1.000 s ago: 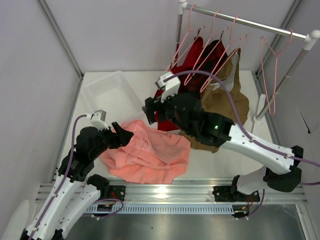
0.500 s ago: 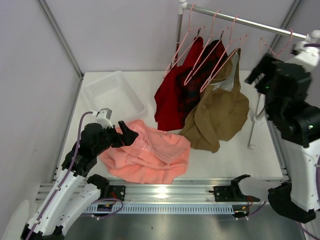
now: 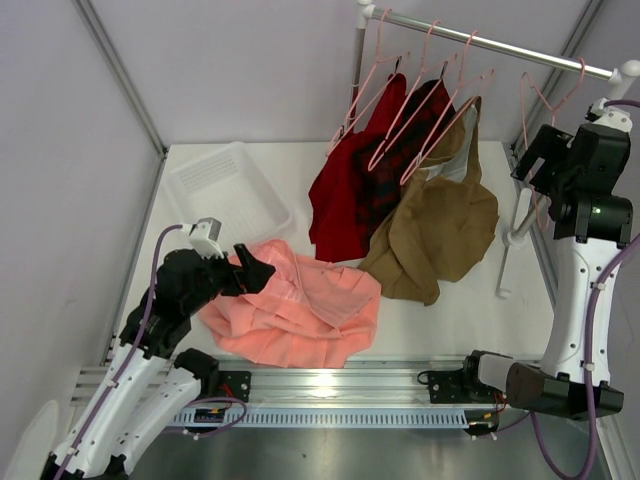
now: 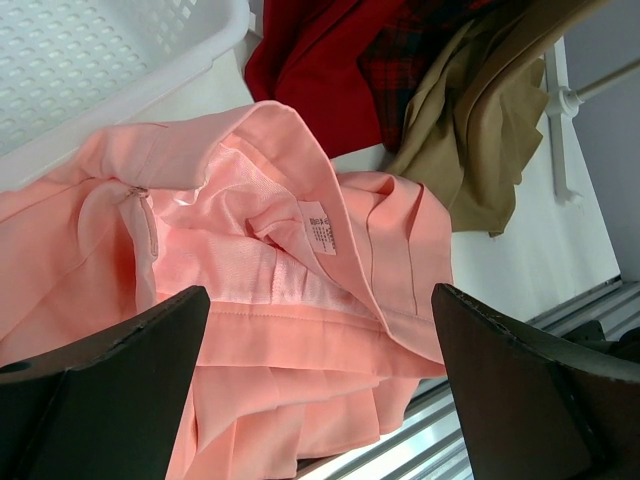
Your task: Place the skirt on the hanger
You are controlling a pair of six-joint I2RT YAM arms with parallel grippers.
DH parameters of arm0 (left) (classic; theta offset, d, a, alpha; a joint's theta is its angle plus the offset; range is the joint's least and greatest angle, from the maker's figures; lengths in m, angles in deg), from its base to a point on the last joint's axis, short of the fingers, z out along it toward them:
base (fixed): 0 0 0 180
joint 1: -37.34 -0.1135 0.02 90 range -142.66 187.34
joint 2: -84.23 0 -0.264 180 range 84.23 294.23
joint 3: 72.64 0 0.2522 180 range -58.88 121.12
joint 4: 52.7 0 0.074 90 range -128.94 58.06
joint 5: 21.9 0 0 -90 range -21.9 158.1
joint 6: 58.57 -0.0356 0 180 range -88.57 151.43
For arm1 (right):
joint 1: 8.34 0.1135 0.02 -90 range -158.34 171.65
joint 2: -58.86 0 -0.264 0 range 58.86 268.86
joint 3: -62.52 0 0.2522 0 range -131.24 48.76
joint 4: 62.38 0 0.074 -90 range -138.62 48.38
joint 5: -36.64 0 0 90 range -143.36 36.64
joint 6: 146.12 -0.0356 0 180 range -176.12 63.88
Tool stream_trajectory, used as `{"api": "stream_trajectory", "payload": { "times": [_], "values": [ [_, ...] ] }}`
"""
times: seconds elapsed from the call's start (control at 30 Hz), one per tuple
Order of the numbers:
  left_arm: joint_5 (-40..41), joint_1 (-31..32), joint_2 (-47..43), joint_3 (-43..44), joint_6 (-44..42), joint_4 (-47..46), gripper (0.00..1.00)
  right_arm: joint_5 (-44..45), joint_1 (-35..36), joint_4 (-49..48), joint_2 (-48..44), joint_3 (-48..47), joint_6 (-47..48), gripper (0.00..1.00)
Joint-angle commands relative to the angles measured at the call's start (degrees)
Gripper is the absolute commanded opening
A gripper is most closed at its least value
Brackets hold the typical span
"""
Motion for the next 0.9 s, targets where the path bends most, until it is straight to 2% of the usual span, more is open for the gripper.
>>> {"api": "stream_trajectory", "payload": {
  "times": [0.0,0.13,0.23,0.33,0.53,0.63,0.8,0.87],
  "values": [
    [-1.41,-0.48,-0.26,0.75,-2.33,-0.37,0.99,-4.43,-0.51,-6.81,-0.2,1.48,6.27,0.91],
    [-1.94,-0.48,-1.22,0.14,-2.69,-0.89,0.99,-6.18,-0.51,-11.46,-2.65,7.26,10.67,0.89],
    [-2.02,-0.48,-1.4,-0.66,-2.78,-1.94,0.99,-8.55,-0.6,-14.89,-3.89,11.13,14.8,0.8],
    [-2.81,-0.48,-0.53,-0.66,-3.13,-2.73,0.99,-10.12,-0.6,-17.18,-3.54,12.99,16.3,0.73],
    [-2.64,-0.48,-0.08,-0.92,-3.3,-3.0,0.99,-10.31,-0.6,-19.73,-4.84,15.45,19.11,0.68],
    [-2.46,-0.48,-0.44,-1.62,-2.95,-3.97,0.99,-9.96,-0.6,-22.63,-6.6,18.0,19.64,0.57],
    [-2.38,-0.48,-0.35,-1.62,-2.87,-4.23,0.99,-11.19,-0.6,-24.83,-6.88,19.06,20.78,0.54],
    [-2.29,-0.48,-0.26,-1.71,-2.95,-4.58,0.99,-10.75,-0.6,-25.44,-6.61,19.23,20.78,0.48]
  ]
}}
